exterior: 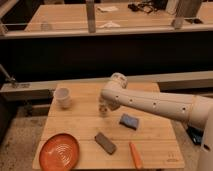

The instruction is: Knock the bottle over

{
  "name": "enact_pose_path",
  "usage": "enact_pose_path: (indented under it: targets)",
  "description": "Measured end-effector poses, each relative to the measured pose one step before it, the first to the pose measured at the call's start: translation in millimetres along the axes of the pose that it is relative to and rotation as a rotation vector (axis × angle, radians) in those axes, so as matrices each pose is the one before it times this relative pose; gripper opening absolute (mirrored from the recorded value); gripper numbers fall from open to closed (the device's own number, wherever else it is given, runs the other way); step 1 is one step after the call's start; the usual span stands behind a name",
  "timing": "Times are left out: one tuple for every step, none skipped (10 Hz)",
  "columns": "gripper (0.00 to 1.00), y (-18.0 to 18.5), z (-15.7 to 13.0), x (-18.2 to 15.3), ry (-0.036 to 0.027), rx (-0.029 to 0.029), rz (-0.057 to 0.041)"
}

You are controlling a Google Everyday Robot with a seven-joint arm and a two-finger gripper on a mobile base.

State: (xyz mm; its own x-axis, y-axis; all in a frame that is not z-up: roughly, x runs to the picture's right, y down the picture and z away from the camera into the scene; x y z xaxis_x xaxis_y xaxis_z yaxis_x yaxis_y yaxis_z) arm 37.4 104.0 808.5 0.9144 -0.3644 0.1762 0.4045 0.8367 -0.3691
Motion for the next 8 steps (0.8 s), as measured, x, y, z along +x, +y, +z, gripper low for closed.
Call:
enact_pose_path:
  targets:
    - [0.14,-1.59,-0.37,-2.42,0.00109,0.00394,-0.00652]
    - [0.14,-1.45,-0.64,-1.85,0.00148,0.00367,-0.00534]
    - [0.14,-1.45,-0.86,-1.88,0.00100,0.00469,-0.00507]
    - [0.14,-0.07,-0.81,-1.33,0.00039,0.00251,-0.00333]
    - [0.14,-0.35,-0.29,-0.45,0.00081,0.00257,-0.00173]
    - [0.14,-0.13,-0.15,-0.32,0.00014,0.00173,-0.00063]
    - [0.14,-1.29,-0.65,-1.24,-0.00077,0.00345,-0.00316]
    - [0.14,-0.23,-0.34,-1.47,-0.00064,0.00287,-0.00452]
